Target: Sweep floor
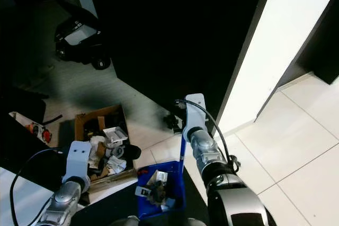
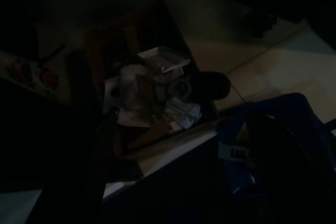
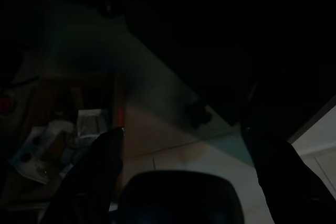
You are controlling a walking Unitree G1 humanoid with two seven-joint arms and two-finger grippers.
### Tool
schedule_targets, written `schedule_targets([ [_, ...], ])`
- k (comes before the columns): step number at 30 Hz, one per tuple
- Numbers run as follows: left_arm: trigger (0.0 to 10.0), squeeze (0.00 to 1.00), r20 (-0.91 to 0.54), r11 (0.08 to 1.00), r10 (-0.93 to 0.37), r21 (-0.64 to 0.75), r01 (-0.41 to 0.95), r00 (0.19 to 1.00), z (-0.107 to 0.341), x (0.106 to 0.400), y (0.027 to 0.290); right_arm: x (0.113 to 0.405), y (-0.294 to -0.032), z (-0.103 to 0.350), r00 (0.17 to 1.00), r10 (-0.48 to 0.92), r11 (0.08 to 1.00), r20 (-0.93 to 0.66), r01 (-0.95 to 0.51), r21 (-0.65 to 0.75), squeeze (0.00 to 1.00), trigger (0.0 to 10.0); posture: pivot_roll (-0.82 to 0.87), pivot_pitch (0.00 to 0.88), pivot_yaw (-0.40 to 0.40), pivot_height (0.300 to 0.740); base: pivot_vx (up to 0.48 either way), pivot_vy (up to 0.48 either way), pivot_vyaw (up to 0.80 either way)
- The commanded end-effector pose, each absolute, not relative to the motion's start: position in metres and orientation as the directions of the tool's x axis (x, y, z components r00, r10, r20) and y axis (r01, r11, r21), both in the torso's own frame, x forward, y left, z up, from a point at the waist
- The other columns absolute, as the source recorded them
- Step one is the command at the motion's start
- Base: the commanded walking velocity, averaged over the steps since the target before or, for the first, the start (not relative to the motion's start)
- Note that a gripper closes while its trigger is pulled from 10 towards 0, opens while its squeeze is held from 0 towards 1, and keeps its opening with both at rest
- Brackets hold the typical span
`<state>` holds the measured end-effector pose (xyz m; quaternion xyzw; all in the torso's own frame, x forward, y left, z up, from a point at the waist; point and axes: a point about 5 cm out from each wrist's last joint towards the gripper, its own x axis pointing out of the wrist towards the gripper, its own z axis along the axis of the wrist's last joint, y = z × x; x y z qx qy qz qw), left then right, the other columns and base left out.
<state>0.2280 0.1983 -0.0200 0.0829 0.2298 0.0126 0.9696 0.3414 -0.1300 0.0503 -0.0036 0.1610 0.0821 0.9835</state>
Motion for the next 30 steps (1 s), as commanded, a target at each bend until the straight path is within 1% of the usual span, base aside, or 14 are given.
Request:
schedule_targets([
  [1,10.0,0.00,-0.466,0.982,0.084,0.189,0.006,0.881,-0.023,0.221,0.205,0.340,-0.131,0.044,0.918,0.145,0.988,-0.369,-0.152,0.010,0.00,4.4,0.05,0.072,0.037,0.740,0.000,0.000,0.00],
  [2,10.0,0.00,-0.468,0.982,0.086,0.188,0.004,0.879,-0.024,0.219,0.205,0.340,-0.131,0.044,0.914,0.141,0.989,-0.379,-0.150,0.004,0.00,3.4,0.05,0.073,0.034,0.740,0.000,0.000,0.00],
  [3,10.0,0.00,-0.468,0.982,0.086,0.188,0.004,0.879,-0.024,0.219,0.205,0.340,-0.131,0.044,0.914,0.141,0.989,-0.379,-0.150,0.004,0.00,3.4,0.05,0.073,0.034,0.740,0.000,0.000,0.00],
  [4,10.0,0.00,-0.470,0.982,0.087,0.188,0.003,0.878,-0.024,0.218,0.204,0.340,-0.131,0.043,0.909,0.137,0.988,-0.393,-0.153,-0.010,0.00,2.3,0.05,0.073,0.033,0.740,0.000,0.000,0.00],
  [5,10.0,0.00,-0.472,0.982,0.088,0.186,0.001,0.877,-0.025,0.218,0.204,0.339,-0.131,0.042,0.905,0.136,0.988,-0.404,-0.155,-0.015,0.00,0.0,0.05,0.072,0.031,0.740,0.000,0.000,0.00],
  [19,10.0,0.00,-0.475,0.982,0.079,0.188,0.013,0.876,-0.024,0.218,0.201,0.341,-0.131,0.042,0.893,0.130,0.990,-0.431,-0.142,0.006,0.00,0.0,0.04,0.061,0.029,0.740,0.000,0.000,0.00],
  [26,10.0,0.00,-0.474,0.981,0.077,0.191,0.017,0.877,-0.023,0.220,0.201,0.346,-0.132,0.052,0.916,0.169,0.985,-0.364,-0.174,0.019,0.00,0.0,0.03,0.056,0.026,0.740,0.000,0.000,0.00],
  [27,10.0,0.00,-0.471,0.981,0.078,0.192,0.016,0.879,-0.022,0.220,0.201,0.348,-0.134,0.056,0.926,0.166,0.985,-0.339,-0.172,0.012,0.00,4.2,0.03,0.056,0.024,0.740,0.000,0.000,0.00],
  [28,10.0,0.00,-0.468,0.981,0.078,0.192,0.015,0.880,-0.021,0.221,0.201,0.350,-0.136,0.060,0.934,0.160,0.986,-0.318,-0.165,0.010,0.00,10.0,0.02,0.055,0.023,0.740,0.000,0.000,0.00],
  [30,10.0,0.00,-0.464,0.981,0.078,0.192,0.014,0.882,-0.020,0.222,0.201,0.351,-0.138,0.062,0.942,0.151,0.988,-0.301,-0.154,0.012,0.00,10.0,0.02,0.055,0.022,0.740,0.000,0.000,0.00],
])
